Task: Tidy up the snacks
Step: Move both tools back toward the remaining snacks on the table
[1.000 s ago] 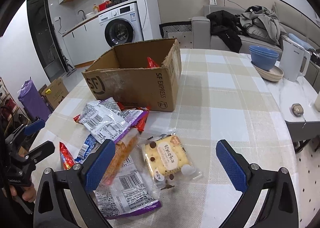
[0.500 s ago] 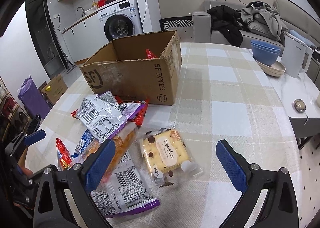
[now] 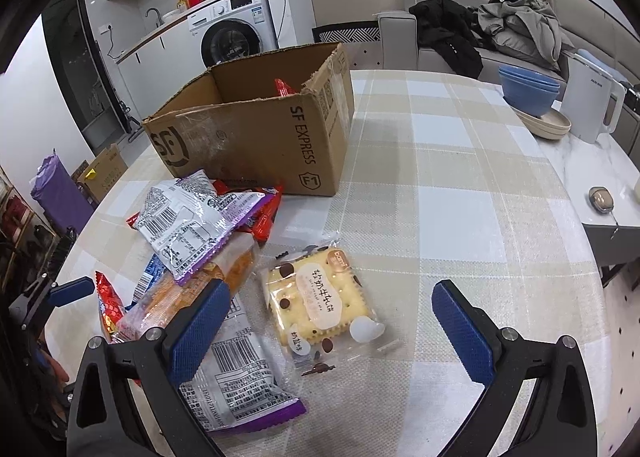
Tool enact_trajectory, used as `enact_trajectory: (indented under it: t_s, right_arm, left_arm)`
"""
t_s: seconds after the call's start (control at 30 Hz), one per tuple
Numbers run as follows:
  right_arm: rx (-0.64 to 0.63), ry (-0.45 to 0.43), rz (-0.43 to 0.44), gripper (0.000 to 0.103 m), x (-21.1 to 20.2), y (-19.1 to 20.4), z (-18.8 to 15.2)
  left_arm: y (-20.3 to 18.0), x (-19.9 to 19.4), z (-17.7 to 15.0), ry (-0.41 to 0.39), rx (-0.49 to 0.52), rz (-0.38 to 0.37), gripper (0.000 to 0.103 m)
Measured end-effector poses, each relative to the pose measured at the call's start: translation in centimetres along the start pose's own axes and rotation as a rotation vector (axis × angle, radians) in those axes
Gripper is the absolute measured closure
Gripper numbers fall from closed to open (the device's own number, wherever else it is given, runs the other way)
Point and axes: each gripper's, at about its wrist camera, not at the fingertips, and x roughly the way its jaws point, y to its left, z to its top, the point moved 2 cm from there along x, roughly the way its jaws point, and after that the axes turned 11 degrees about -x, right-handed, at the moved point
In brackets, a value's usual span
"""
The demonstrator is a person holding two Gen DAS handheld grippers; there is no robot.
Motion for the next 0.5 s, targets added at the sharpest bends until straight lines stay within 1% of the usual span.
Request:
enact_trajectory:
  t_s: [0.17, 0.33, 0.5]
  right_arm:
    - [-0.002, 0.041, -0.01, 0.0, 1.3, 0.0, -0.4]
    - [-0.036, 0.096, -0.026, 0.0, 2.9, 0.3, -1.1]
    - [-0.046, 0.105, -0.023, 0.0, 3.4, 0.3, -1.4]
  left_arm:
    - [-0.1, 0.9, -0.2, 0.013, 0.012, 0.009, 0.001]
    - [0.1, 1.8, -0.2, 0.032, 0.01, 0.006, 0.002]
    - [0.2, 2.5, -0.1, 0.042, 0.01, 0.005, 0.005]
